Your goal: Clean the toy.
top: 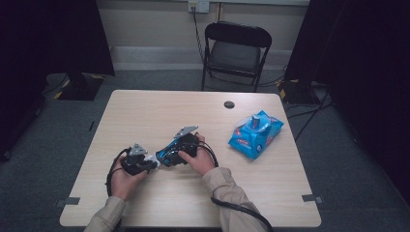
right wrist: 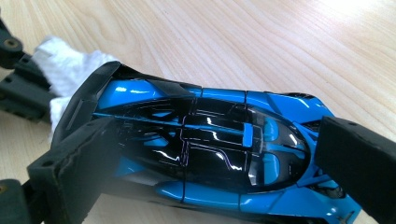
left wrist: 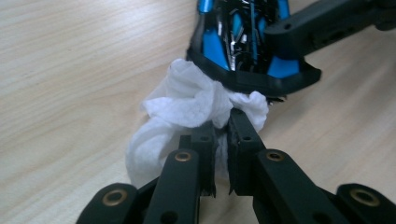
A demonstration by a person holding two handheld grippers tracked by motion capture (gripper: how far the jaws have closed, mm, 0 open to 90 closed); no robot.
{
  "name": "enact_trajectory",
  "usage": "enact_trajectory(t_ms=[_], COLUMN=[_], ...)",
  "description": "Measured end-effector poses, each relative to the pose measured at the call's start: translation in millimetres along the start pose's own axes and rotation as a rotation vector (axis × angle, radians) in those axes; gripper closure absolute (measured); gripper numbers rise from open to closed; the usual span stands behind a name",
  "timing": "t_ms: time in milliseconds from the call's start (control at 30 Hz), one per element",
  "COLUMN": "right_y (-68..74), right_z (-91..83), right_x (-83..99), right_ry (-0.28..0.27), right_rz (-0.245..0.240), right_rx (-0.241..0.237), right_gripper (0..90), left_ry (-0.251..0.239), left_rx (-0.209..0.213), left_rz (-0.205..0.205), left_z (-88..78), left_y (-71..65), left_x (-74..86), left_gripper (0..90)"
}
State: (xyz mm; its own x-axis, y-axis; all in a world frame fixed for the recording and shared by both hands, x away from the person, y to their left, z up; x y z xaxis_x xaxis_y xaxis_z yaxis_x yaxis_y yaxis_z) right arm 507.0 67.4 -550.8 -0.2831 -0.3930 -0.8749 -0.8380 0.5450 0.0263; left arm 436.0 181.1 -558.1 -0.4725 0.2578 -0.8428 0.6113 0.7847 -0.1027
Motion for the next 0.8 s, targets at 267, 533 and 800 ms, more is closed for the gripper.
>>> enact_trajectory(t_ms=[267, 533, 800], right_y=[0.0, -0.1, 0.0], right_z=[-0.4, -0.4, -0.6], right_x=[0.3, 0.4, 0.8], right_ry=[-0.002, -0.011, -0.019], right_rz=[0.001, 0.000, 0.003], right_rx=[0.000, 0.000, 0.003], right_gripper=[0.0, 0.0, 0.0], left_ry=[0.019, 0.031, 0.038], left_rx=[0.039, 0.061, 0.075], left_rz=[-0.028, -0.010, -0.001], left_z=[-3.4, -1.7, 1.2], left_y=[-12.9, -26.1, -35.2], left_x=[3.2, 3.2, 2.1], left_gripper=[83.2, 83.2, 83.1])
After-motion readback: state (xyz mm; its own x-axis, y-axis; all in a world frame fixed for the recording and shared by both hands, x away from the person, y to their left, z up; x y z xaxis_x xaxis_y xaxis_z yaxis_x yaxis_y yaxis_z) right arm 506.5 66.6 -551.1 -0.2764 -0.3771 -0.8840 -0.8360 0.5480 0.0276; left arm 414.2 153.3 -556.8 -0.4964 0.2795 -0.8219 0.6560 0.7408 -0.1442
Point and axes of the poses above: each handheld gripper's, and its own axes: z roughly forward along the jaws, x roughly out of its underside, y roughly to its left, the point moved 9 cm from there along z, roughly forward along the jaws, and after that the axes turned 13 degrees about -y, right-handed, at the moved point
